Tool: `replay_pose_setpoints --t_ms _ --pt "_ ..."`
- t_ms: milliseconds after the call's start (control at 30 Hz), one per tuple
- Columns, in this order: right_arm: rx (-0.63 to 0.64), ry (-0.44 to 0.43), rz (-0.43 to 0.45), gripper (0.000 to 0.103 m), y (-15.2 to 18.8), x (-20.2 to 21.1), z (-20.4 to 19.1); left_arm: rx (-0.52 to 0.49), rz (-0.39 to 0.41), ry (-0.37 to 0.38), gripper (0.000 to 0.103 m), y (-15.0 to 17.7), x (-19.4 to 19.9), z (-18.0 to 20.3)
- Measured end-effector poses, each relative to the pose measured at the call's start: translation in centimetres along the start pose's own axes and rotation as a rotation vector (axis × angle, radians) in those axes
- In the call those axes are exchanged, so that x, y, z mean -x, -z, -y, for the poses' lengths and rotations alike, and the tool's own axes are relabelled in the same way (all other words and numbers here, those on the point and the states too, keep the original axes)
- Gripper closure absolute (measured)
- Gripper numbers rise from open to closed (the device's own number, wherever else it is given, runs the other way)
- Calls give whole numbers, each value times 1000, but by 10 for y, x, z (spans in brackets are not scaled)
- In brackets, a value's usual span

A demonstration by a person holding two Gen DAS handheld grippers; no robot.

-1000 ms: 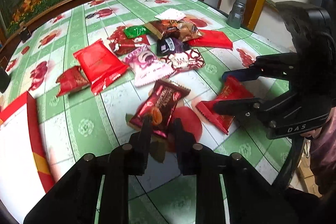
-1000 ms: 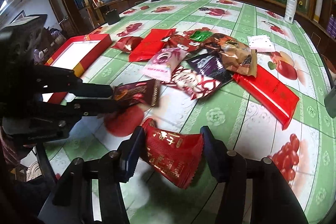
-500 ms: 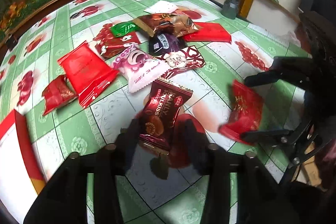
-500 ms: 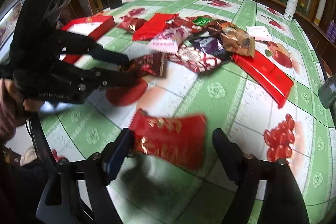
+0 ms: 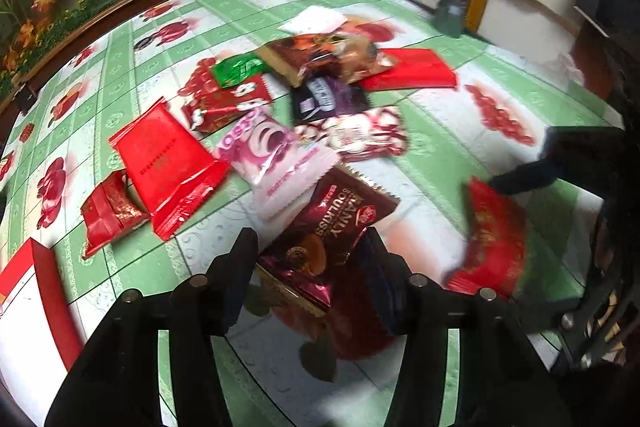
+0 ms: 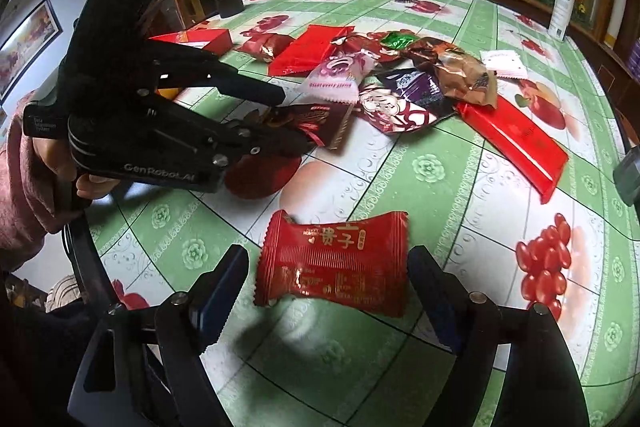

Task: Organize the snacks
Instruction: 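Lift both held packets and carry them over the white tray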

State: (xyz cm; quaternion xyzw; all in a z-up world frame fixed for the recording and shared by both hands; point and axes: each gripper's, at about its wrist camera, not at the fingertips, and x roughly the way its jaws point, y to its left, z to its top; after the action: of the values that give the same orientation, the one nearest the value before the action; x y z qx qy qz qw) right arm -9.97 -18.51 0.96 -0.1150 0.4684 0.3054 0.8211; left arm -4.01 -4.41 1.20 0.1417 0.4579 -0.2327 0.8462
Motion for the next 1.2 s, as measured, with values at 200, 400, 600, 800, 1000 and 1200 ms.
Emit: replay_pose_setpoints --t_ms 200,400,600,800,1000,1200 --pt "43 -8 -14 20 2 0 -12 52 12 -14 49 0 -1 -13" --pt "12 54 -2 30 -2 -5 -10 12 34 -3 62 3 3 -1" --pt "0 60 18 83 0 1 -11 -28 53 37 66 9 8 13" --pt "-98 -4 56 83 2 4 2 38 80 75 74 18 18 11" --pt "-116 -32 101 84 -2 5 -2 130 121 61 75 33 42 -2" --pt "-58 -77 129 84 -30 6 -29 226 218 -42 75 65 100 -23"
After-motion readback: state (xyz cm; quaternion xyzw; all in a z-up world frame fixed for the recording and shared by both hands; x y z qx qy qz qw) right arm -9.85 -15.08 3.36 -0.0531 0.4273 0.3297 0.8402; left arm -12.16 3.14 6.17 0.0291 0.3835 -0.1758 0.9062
